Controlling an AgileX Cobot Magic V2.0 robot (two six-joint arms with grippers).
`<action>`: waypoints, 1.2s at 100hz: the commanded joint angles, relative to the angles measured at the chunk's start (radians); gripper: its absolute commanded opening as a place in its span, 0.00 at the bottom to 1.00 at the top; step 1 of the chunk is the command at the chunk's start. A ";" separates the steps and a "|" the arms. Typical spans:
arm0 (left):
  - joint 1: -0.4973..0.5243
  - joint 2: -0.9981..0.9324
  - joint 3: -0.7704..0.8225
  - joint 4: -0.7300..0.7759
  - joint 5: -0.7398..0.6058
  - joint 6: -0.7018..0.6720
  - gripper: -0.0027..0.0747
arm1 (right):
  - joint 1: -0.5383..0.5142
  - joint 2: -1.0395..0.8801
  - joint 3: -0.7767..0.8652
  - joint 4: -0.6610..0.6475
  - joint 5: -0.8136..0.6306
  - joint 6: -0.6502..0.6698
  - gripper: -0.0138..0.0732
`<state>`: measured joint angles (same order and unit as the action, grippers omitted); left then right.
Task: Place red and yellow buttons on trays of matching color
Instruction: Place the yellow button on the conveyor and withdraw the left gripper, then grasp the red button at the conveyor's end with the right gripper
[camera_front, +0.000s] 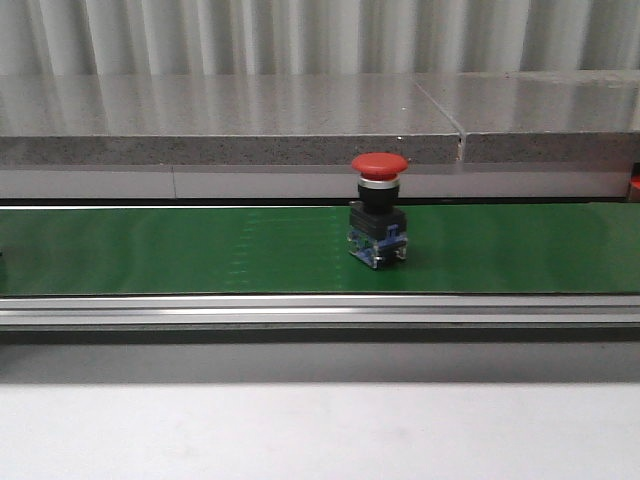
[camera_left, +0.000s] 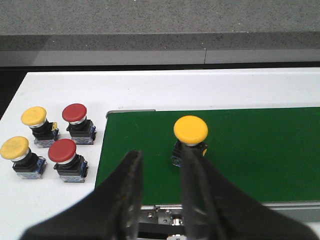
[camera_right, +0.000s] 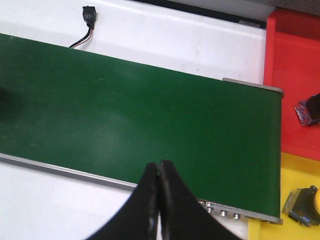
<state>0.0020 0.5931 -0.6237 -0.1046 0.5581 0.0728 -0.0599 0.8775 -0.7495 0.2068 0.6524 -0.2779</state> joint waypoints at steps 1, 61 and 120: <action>-0.006 -0.033 0.008 -0.003 -0.084 0.000 0.01 | -0.001 -0.011 -0.024 0.005 -0.055 -0.007 0.09; -0.006 -0.043 0.032 -0.003 -0.046 0.000 0.01 | -0.001 -0.010 -0.024 0.005 -0.019 -0.007 0.10; -0.006 -0.043 0.032 -0.003 -0.046 0.000 0.01 | 0.013 0.042 -0.034 0.058 0.052 -0.011 0.89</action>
<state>0.0020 0.5509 -0.5650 -0.1030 0.5768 0.0728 -0.0562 0.8976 -0.7495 0.2403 0.7479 -0.2779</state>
